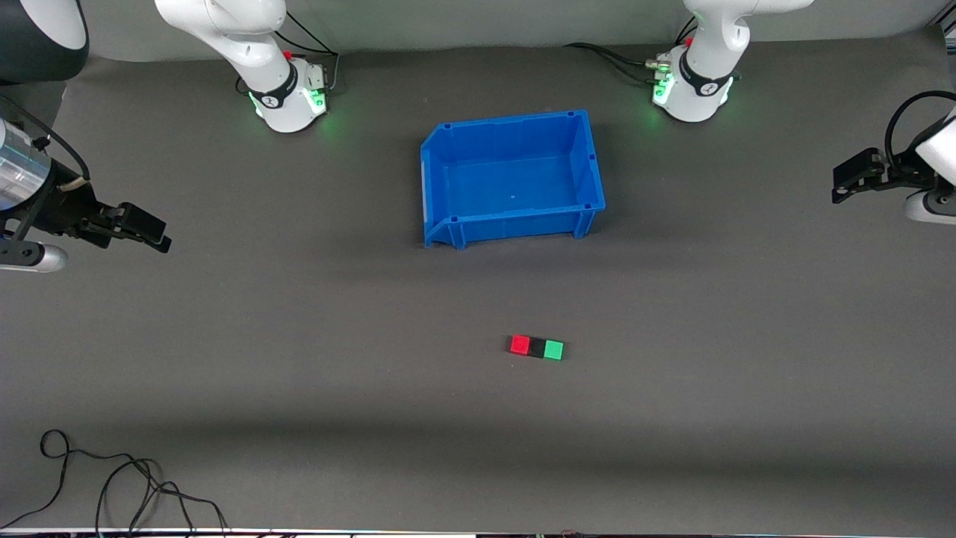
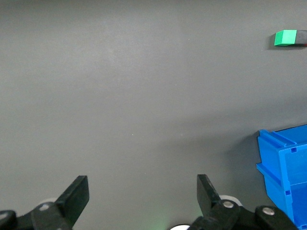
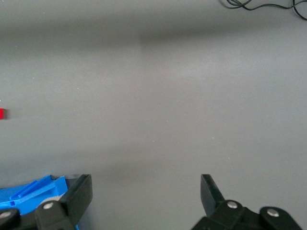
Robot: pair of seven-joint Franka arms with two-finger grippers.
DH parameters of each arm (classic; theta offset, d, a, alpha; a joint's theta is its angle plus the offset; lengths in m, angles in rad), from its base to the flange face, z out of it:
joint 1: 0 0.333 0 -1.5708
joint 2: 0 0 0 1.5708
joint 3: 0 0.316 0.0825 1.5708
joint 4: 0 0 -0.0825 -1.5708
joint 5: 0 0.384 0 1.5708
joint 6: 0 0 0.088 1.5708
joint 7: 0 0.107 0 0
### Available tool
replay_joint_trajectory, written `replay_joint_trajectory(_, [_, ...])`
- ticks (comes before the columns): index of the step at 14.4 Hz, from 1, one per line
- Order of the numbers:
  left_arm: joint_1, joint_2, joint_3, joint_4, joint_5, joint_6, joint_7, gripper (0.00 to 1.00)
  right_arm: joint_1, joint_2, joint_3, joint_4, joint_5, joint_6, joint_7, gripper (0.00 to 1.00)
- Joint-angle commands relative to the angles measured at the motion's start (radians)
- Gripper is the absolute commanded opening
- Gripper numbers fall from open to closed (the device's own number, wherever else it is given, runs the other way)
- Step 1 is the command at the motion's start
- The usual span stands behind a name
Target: Attach green and red cubes to black cube
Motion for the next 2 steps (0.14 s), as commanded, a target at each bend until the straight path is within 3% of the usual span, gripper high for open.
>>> replay_joint_trajectory(1, [-0.01, 0.007, 0.004, 0.021, 0.006, -0.024, -0.018, 1.0, -0.018, -0.003, 0.014, -0.006, 0.022, -0.013, -0.029, 1.0])
replay_joint_trajectory(2, [-0.01, 0.008, 0.004, 0.021, 0.006, -0.024, -0.018, 1.0, -0.021, -0.006, 0.02, -0.009, 0.022, -0.016, -0.029, 1.0])
